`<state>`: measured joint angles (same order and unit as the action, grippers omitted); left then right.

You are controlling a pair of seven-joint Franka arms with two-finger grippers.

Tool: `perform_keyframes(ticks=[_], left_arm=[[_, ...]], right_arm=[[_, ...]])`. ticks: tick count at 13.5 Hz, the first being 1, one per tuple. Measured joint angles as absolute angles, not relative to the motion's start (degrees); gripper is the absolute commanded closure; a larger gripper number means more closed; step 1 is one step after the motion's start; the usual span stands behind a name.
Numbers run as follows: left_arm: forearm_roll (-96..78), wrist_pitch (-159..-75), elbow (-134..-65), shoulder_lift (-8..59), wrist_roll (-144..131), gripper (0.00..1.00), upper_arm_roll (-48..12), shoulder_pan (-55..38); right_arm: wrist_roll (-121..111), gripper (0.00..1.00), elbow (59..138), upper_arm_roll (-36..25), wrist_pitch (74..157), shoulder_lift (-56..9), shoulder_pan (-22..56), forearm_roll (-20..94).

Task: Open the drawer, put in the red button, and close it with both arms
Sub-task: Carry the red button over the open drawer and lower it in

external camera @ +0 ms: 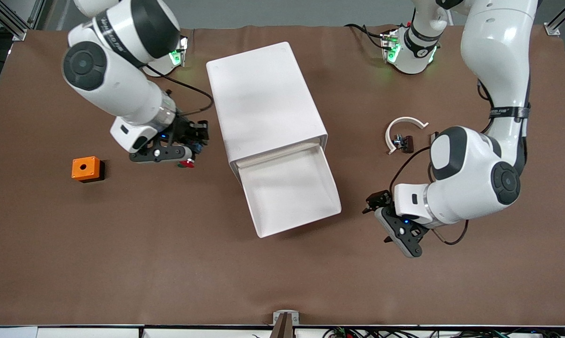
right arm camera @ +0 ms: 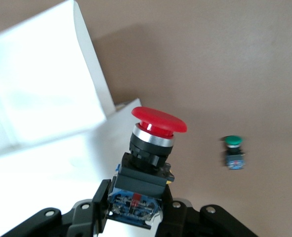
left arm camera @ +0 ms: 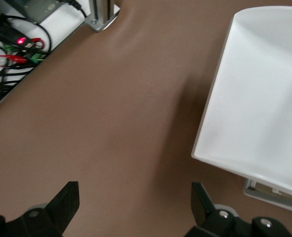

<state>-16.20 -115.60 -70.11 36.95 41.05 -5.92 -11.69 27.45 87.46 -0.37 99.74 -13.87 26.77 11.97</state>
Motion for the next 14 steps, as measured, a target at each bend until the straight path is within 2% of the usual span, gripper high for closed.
perform_keyframes(ticks=[9,14], left_arm=[[-1.4,-103.0,-70.3,29.9,19.3,0.0,-5.9,-10.3],[5.6,-97.8,-70.4,28.4,5.5,0.0,-5.9,-10.5]], right_arm=[[66.0,1.0,70.2,-0.4,100.4,-26.3,31.9,15.0],[80.4,1.0,63.3,-0.7,107.7,-35.7,37.0,15.1]])
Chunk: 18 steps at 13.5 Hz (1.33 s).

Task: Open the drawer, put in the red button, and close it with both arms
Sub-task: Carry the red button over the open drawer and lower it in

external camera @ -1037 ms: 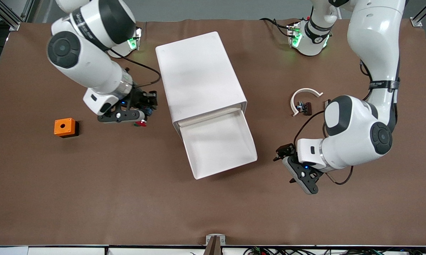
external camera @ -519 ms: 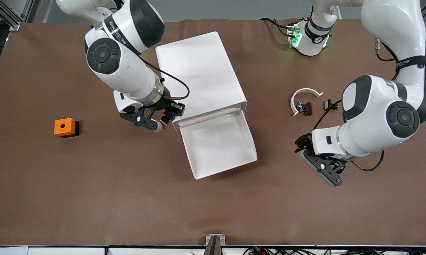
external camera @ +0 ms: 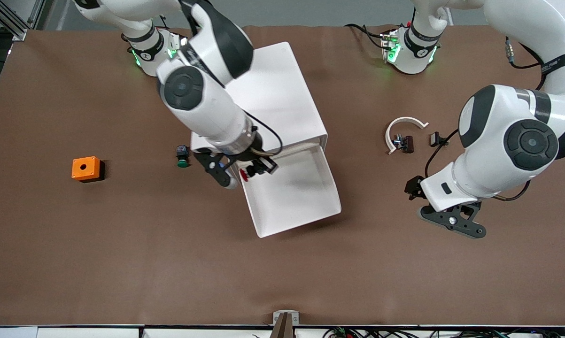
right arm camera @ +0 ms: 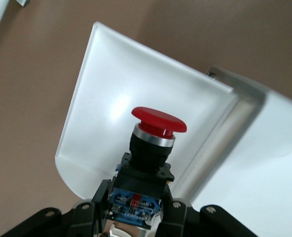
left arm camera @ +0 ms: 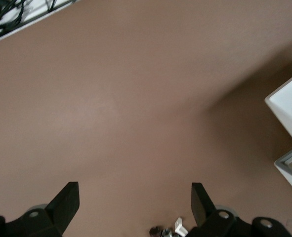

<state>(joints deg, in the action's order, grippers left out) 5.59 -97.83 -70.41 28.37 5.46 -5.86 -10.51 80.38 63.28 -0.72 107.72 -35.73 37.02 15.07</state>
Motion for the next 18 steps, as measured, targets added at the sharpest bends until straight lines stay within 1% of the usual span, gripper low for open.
perform_keyframes(ticks=[3,6,13,18], left_arm=[[5.8,-91.6,-70.4,25.4,4.6,0.0,-5.8,-9.2],[5.8,-89.6,-70.7,22.8,4.2,0.0,-5.8,-6.6],[5.8,-89.3,-71.5,19.2,1.0,0.0,-5.8,-4.1],[5.8,-92.8,-76.8,15.4,1.0,0.0,-5.8,-3.4]], right_arm=[[84.4,1.0,59.3,-3.1,108.6,-41.1,40.4,15.1],[87.1,1.0,56.7,-5.8,110.6,-45.2,43.2,15.1],[87.6,1.0,55.2,-9.0,114.1,-50.4,46.1,15.0],[87.6,1.0,55.0,-9.8,116.8,-51.7,46.7,15.0]])
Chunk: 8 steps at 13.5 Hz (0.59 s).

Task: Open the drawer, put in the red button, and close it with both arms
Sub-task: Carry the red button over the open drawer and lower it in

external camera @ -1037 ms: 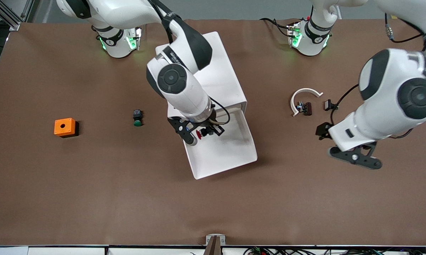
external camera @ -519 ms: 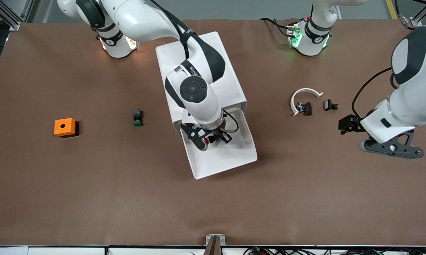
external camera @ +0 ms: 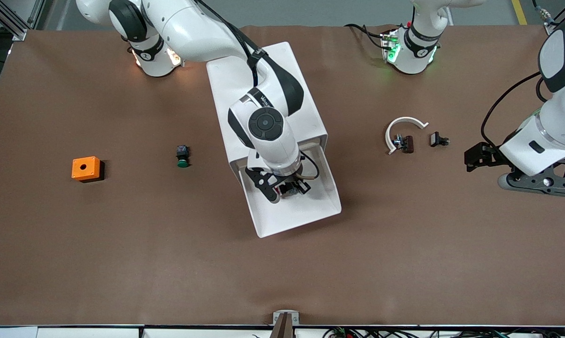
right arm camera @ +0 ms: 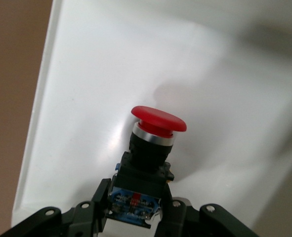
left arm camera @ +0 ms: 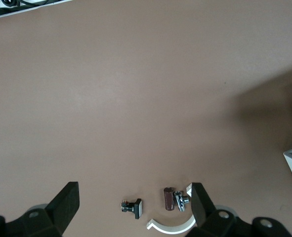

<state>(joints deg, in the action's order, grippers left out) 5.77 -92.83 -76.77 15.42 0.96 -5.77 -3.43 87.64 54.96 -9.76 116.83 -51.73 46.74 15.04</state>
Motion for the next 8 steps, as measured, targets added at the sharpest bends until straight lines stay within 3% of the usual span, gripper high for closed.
perform_keyframes(ticks=[4,5,6,8], left_arm=[[5.8,-94.2,-78.4,15.3,1.0,0.0,-6.1,-3.5],[5.8,-94.2,-78.5,15.3,1.0,0.0,-6.2,-3.5],[5.8,-94.3,-78.6,15.3,1.0,0.0,-6.2,-3.5],[5.8,-94.3,-78.6,15.3,1.0,0.0,-6.2,-3.5]], right_arm=[[87.7,1.0,54.9,-10.7,119.7,-53.5,46.8,15.0],[87.7,0.19,54.8,-10.8,119.8,-53.7,46.8,15.0],[87.7,0.0,54.6,-10.9,119.8,-53.7,46.8,15.0],[87.7,0.0,54.5,-10.9,119.8,-53.7,46.9,15.0]])
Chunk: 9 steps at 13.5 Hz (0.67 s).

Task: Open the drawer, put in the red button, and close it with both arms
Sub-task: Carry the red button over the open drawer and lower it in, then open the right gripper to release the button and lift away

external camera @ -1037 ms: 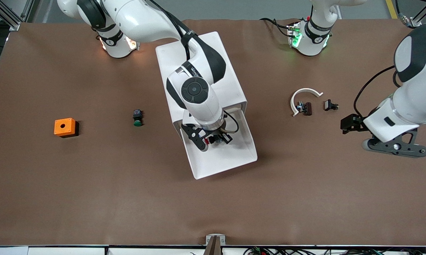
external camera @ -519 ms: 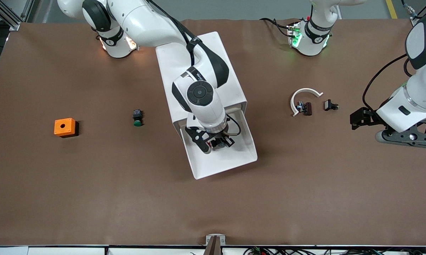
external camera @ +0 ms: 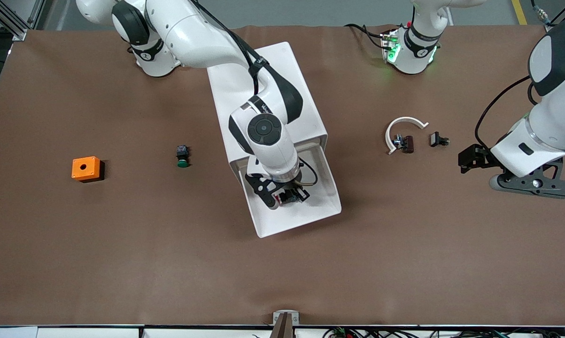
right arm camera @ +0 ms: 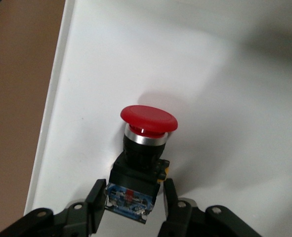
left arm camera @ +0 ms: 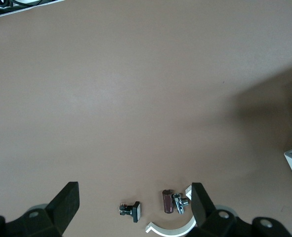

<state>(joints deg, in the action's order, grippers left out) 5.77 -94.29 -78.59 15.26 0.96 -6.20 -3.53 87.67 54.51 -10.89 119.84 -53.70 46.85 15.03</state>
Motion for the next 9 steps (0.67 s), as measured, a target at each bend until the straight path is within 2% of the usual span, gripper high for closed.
perform_keyframes(ticks=[4,9], left_arm=[[5.3,-94.4,-78.8,15.3,1.0,0.0,-6.2,-3.5],[2.2,-99.4,-79.8,17.3,0.9,0.0,-6.4,-4.5]], right_arm=[[87.7,0.0,52.4,-10.9,119.0,-53.3,47.0,15.0],[87.7,0.0,47.8,-10.8,110.0,-50.0,46.4,15.1]])
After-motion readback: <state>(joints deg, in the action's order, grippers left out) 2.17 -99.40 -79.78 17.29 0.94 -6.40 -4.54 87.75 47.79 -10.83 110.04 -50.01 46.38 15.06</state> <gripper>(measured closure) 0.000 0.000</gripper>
